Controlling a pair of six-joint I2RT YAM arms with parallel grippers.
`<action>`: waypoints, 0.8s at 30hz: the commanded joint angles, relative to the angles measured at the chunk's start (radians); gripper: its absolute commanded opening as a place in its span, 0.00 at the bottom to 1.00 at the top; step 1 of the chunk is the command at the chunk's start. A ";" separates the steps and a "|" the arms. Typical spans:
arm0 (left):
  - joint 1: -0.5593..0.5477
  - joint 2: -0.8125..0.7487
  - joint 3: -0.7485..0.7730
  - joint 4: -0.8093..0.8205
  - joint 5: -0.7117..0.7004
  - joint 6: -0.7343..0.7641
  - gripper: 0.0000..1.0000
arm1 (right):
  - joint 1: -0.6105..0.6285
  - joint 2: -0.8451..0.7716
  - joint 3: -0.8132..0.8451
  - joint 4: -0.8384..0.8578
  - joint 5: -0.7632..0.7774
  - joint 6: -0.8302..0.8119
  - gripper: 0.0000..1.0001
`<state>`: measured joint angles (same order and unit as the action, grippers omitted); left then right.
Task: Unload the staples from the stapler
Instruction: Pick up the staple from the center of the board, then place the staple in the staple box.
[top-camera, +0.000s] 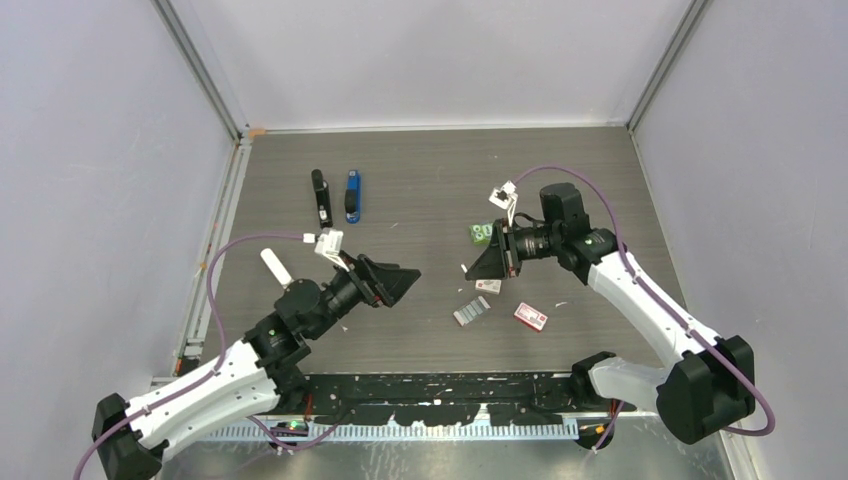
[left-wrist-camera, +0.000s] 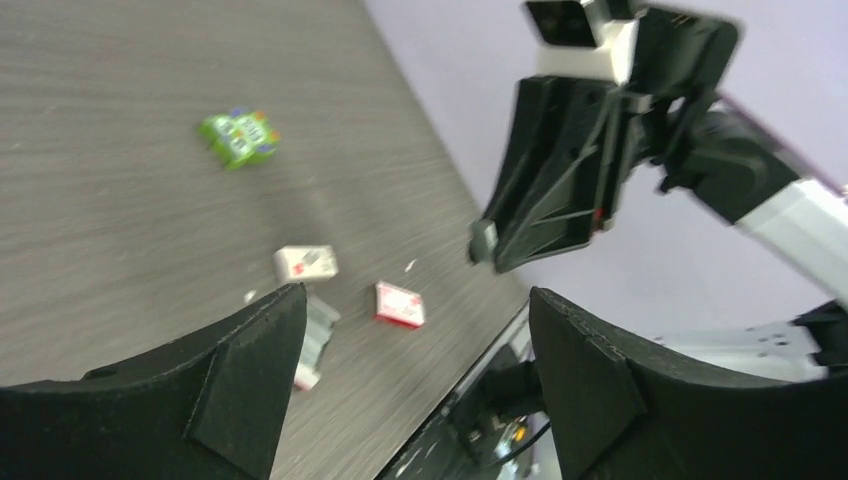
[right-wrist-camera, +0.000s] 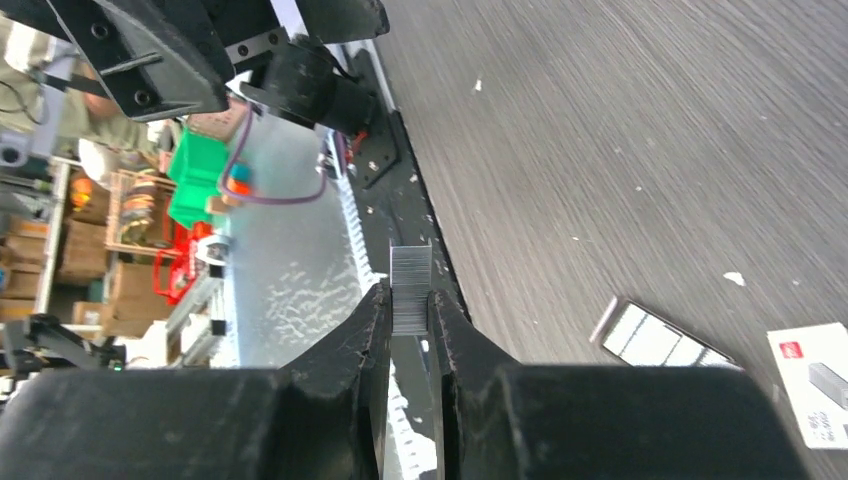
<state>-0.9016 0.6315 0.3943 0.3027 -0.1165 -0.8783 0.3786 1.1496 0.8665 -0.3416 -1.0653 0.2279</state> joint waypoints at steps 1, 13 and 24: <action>0.010 -0.039 0.029 -0.284 -0.023 0.122 0.87 | 0.003 -0.020 0.068 -0.163 0.065 -0.185 0.17; 0.016 -0.054 -0.144 -0.110 0.018 0.077 1.00 | 0.015 -0.045 0.128 -0.440 0.242 -0.400 0.17; 0.017 -0.015 -0.222 0.008 0.014 -0.047 1.00 | 0.158 -0.014 0.118 -0.493 0.438 -0.415 0.17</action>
<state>-0.8894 0.6140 0.1978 0.1852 -0.1020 -0.8566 0.4835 1.1240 0.9596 -0.8219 -0.7292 -0.1719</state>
